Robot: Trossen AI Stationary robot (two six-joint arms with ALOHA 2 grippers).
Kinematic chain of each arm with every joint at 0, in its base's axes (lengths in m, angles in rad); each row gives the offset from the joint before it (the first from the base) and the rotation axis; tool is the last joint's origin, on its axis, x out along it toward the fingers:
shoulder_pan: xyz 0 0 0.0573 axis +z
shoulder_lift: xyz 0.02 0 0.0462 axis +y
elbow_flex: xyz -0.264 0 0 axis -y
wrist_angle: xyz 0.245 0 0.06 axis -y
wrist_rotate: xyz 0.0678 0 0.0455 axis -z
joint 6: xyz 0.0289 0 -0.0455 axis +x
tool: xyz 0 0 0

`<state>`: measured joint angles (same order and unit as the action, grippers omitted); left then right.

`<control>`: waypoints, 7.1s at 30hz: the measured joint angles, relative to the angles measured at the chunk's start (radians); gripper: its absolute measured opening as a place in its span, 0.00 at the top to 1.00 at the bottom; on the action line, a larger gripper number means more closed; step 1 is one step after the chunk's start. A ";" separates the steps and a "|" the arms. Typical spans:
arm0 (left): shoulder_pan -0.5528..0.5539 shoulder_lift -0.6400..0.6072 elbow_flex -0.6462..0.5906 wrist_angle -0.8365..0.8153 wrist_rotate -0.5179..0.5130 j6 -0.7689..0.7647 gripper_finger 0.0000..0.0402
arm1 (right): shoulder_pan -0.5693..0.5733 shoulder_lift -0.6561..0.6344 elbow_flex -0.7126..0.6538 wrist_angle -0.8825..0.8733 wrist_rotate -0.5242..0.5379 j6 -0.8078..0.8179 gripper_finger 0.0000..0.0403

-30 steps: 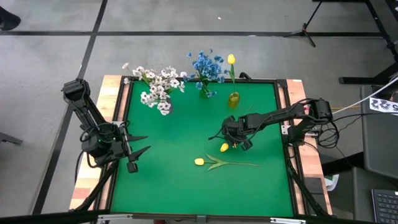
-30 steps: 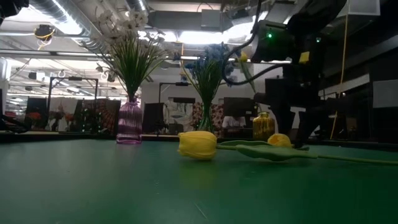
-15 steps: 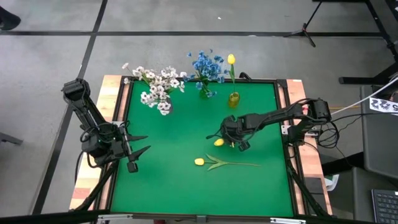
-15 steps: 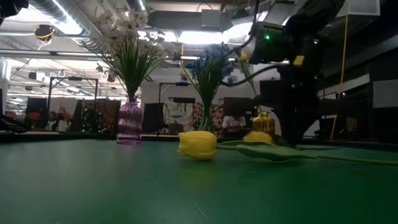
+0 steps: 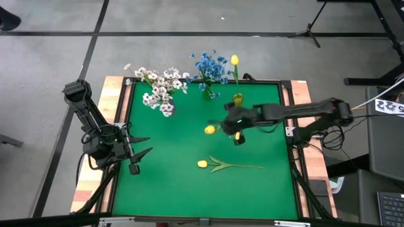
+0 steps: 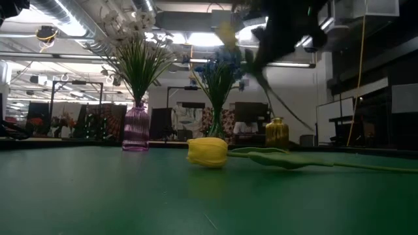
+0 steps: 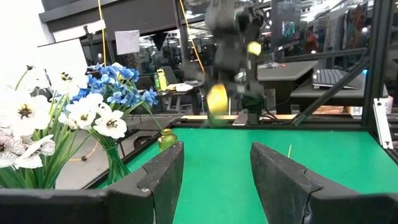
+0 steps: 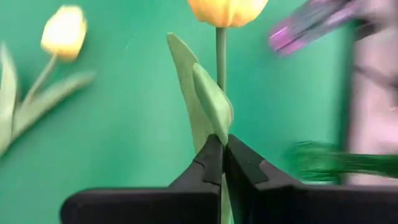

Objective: Sort flowers into vase by color
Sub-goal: Put the top yellow flower into the yellow vase, then put the yellow flower into the yellow vase

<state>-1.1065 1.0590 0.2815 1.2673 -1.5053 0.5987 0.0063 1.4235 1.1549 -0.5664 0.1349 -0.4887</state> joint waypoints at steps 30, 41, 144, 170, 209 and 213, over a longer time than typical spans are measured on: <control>0.000 0.000 0.000 0.000 0.000 -0.002 0.55 | -0.096 -0.652 -0.645 1.203 0.529 0.144 0.99; 0.000 0.000 0.000 0.000 0.001 -0.014 0.55 | -0.223 -0.623 -0.693 1.229 0.392 0.282 0.99; 0.000 0.000 0.000 0.000 -0.003 -0.024 0.55 | -0.341 -0.352 -0.689 1.077 0.404 0.484 0.98; 0.000 0.000 0.000 0.000 -0.005 -0.024 0.55 | -0.341 -0.429 -0.693 1.033 0.368 0.431 0.57; 0.000 0.000 0.000 -0.003 -0.007 -0.049 0.55 | 0.482 0.089 -0.365 0.757 0.370 0.508 0.57; 0.000 0.000 0.000 -0.004 -0.007 -0.050 0.55 | 0.487 0.207 -0.275 0.696 0.369 0.509 0.57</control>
<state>-1.1065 1.0588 0.2817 1.2629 -1.5120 0.5491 0.4934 1.6301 0.8798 0.1296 0.5042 0.0199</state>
